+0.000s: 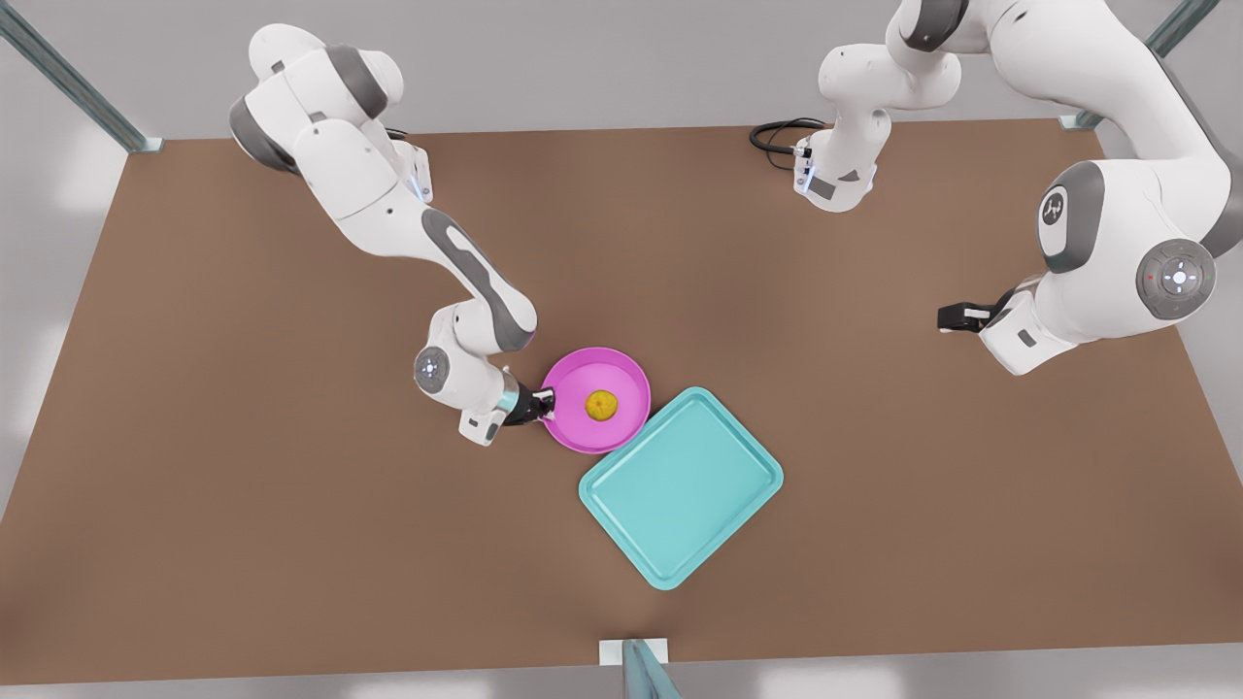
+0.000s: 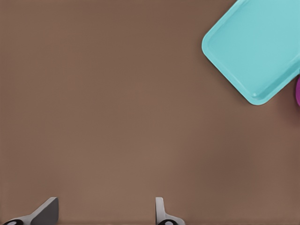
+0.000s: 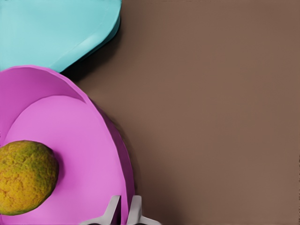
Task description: Place the orange on the plate with the left arm and the plate on the tray with the right arm
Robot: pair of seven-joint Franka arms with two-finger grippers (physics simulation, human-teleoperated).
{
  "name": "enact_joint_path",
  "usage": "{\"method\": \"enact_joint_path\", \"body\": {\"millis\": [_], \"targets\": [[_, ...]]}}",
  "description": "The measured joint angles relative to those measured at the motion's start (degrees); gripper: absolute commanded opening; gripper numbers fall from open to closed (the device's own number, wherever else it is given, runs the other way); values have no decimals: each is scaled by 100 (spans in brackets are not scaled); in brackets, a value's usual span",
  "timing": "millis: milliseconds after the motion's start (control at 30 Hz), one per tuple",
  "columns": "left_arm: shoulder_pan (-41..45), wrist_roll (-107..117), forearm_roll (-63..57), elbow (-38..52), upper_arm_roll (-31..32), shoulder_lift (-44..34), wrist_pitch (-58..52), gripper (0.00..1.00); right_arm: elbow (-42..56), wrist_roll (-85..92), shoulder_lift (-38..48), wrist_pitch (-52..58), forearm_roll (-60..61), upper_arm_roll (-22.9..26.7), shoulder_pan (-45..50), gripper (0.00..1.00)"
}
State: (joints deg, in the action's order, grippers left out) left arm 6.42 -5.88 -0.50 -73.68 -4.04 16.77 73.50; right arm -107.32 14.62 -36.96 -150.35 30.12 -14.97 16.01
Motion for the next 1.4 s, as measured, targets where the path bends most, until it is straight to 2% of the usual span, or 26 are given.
{"method": "enact_joint_path", "body": {"millis": [167,300,633,700,800,833,867,1133,1167,1267,1333,1400], "targets": [[0,-34,0,-5,0,-1,-5,100,206,186,133,53,-3,-385,-452,21],[1,-52,0,-7,0,-15,-29,100,1037,295,-78,266,14,-533,-653,21],[9,-80,0,-9,15,-1,-68,100,5131,398,-2828,1001,8,-527,180,21],[12,-83,0,-9,17,0,-71,100,5568,392,-3197,1061,5,-492,350,21],[18,-88,1,-9,17,0,-74,100,5729,377,-3365,1109,3,-486,403,21],[18,-89,3,-9,17,0,-75,100,5741,369,-3377,1121,0,-486,407,73],[18,-91,4,-9,17,0,-76,100,5747,356,-3381,1131,-10,-486,409,100],[18,-96,9,-9,18,-22,-91,100,5746,276,-3325,1214,-41,-445,390,100],[18,-96,9,-9,17,-24,-95,100,5739,256,-3186,1388,-65,-174,308,100],[18,-96,9,-9,17,-18,-102,100,5712,256,-2146,2794,-91,1688,134,100],[24,-96,9,-9,22,-12,-104,100,5712,328,-1473,3982,-398,2711,-63,100],[34,-96,10,-9,25,-10,-107,100,5713,425,-754,5032,-1229,3118,-99,100]]}}
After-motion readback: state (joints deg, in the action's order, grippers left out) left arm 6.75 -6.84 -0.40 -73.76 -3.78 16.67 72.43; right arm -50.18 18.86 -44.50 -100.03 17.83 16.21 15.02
